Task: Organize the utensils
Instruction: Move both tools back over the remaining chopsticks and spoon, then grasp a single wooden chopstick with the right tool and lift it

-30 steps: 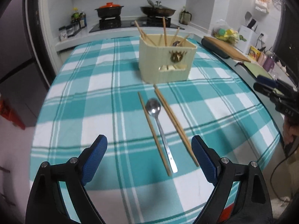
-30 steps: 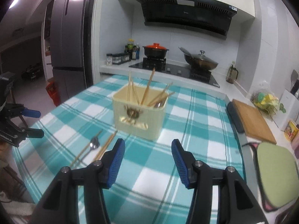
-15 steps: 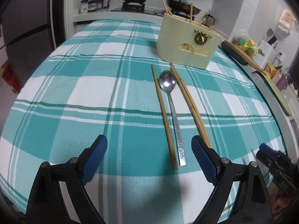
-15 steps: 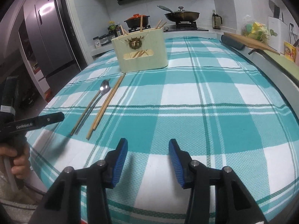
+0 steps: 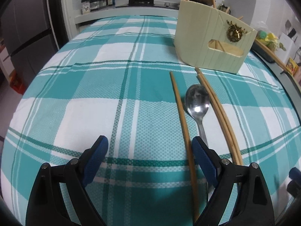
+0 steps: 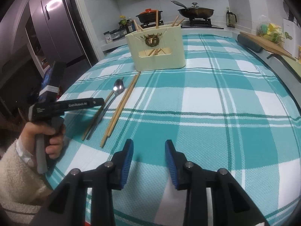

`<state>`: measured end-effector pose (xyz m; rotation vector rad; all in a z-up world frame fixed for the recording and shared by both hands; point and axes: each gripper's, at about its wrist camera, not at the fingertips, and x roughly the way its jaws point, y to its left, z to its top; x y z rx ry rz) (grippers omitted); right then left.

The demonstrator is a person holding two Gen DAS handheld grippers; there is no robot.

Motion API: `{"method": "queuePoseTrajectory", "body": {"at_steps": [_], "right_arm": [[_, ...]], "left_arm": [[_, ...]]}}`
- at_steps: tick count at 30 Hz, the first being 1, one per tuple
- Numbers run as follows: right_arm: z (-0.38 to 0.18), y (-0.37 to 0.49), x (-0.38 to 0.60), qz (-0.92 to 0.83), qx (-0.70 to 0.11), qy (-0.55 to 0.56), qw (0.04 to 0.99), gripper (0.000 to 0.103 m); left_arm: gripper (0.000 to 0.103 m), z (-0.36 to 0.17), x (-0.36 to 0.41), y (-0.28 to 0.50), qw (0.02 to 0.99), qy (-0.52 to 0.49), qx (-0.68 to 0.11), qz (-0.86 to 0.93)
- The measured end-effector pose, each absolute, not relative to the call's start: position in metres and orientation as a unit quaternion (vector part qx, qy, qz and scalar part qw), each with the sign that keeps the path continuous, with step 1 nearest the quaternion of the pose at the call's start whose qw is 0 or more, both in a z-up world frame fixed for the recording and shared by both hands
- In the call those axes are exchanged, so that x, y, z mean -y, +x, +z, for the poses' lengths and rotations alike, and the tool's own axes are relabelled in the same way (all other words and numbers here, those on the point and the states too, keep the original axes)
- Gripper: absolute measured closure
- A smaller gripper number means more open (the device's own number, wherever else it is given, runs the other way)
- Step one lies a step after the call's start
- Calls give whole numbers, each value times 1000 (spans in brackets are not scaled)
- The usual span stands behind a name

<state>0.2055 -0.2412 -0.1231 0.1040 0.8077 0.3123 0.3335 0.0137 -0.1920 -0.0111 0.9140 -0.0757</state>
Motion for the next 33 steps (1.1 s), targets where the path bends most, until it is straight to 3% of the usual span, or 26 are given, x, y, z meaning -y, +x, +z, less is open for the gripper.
{"method": "queuePoseTrajectory", "body": {"at_steps": [9, 19, 28, 31, 33], "right_arm": [[-134, 306, 188, 200, -448, 44, 870, 90], [-152, 368, 148, 198, -517, 17, 832, 94], [-150, 364, 128, 159, -512, -37, 843, 94], [-147, 352, 145, 129, -504, -35, 853, 97], [-148, 342, 165, 107, -499, -23, 859, 96]], "left_arm": [[10, -194, -12, 335, 896, 8, -443, -30], [9, -194, -12, 335, 896, 8, -444, -31], [9, -194, -12, 335, 896, 9, -443, -29], [23, -192, -11, 333, 899, 12, -436, -27], [43, -190, -9, 330, 902, 16, -431, -30]]}}
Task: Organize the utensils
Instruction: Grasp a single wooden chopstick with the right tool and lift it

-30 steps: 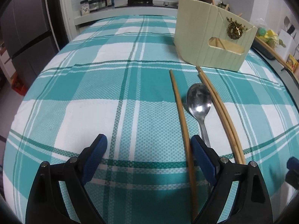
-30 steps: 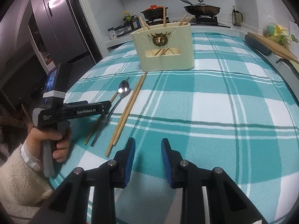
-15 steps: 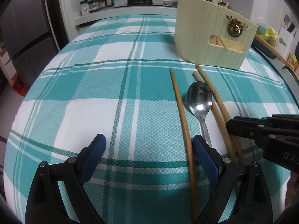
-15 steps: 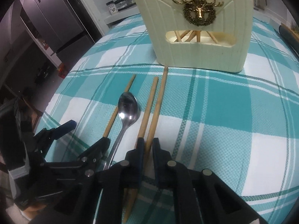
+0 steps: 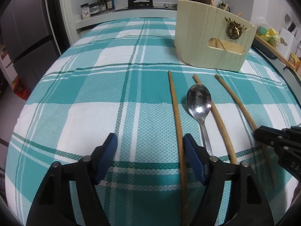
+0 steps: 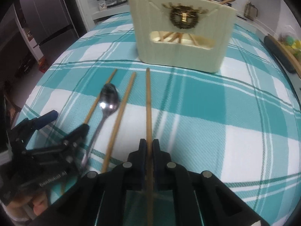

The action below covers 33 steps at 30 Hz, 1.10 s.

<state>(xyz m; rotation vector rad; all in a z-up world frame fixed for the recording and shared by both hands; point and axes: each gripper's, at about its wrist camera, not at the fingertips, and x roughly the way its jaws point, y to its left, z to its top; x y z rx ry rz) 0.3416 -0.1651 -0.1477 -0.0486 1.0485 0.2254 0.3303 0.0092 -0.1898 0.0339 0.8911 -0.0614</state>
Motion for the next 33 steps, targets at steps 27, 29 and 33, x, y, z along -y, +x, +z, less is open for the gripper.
{"method": "queuePoseTrajectory", "body": {"at_steps": [27, 29, 33], "right_arm": [[-156, 221, 283, -11, -408, -7, 913, 50], [-158, 219, 281, -13, -397, -14, 917, 49], [-158, 222, 281, -12, -397, -15, 918, 48]], "left_arm": [[19, -193, -44, 263, 900, 21, -436, -22], [13, -195, -47, 266, 897, 13, -442, -22], [5, -197, -47, 270, 893, 13, -449, -22]]}}
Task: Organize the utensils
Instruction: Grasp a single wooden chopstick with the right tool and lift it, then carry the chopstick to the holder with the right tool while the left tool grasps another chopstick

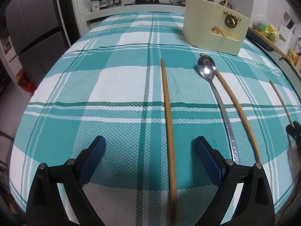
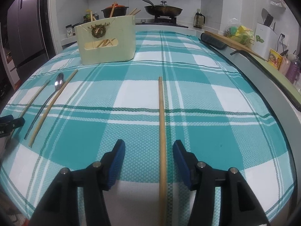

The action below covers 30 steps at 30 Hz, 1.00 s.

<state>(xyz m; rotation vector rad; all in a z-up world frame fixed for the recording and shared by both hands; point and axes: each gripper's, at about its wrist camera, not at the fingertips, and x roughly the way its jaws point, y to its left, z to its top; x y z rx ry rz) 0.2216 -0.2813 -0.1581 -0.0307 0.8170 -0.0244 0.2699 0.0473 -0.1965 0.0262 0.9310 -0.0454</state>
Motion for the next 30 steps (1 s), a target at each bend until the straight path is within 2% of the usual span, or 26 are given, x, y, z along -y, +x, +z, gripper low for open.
{"method": "queuePoseTrajectory", "body": {"at_steps": [30], "right_arm": [[-159, 220, 277, -18, -390, -31, 920, 47]], "left_arm": [[3, -198, -47, 271, 892, 13, -451, -25]]}}
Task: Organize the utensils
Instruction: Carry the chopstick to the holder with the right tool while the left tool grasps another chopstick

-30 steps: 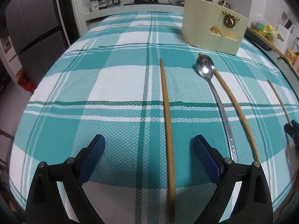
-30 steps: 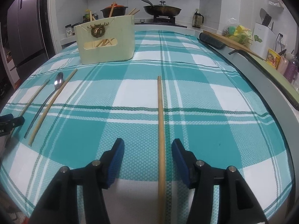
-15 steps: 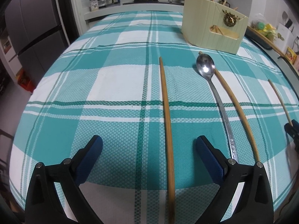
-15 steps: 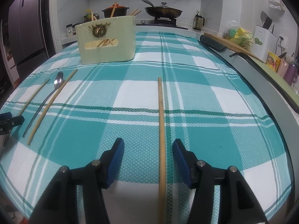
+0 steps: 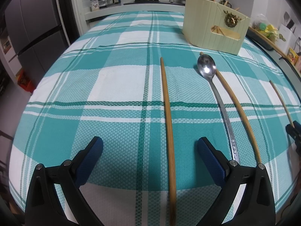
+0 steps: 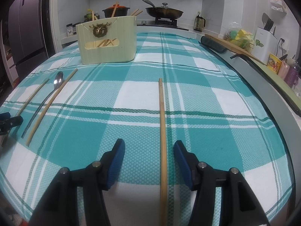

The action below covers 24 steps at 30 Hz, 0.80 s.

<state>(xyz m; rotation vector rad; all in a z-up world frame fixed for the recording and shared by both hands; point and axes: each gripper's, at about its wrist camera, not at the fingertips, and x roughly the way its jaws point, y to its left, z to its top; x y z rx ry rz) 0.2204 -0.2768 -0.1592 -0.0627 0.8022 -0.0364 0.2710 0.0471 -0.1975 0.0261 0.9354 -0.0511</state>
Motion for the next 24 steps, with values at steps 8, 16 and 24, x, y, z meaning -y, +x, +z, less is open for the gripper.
{"method": "queuePoseTrajectory", "body": {"at_steps": [8, 16, 24], "right_arm": [[-159, 220, 276, -17, -391, -29, 920, 47], [-150, 237, 289, 56, -459, 6, 887, 30], [-131, 283, 321, 78, -520, 37, 850, 42]], "left_arm": [[1, -198, -46, 271, 891, 12, -454, -28], [2, -186, -56, 285, 875, 0, -475, -93], [3, -166, -54, 335, 868, 19, -483, -112]]}}
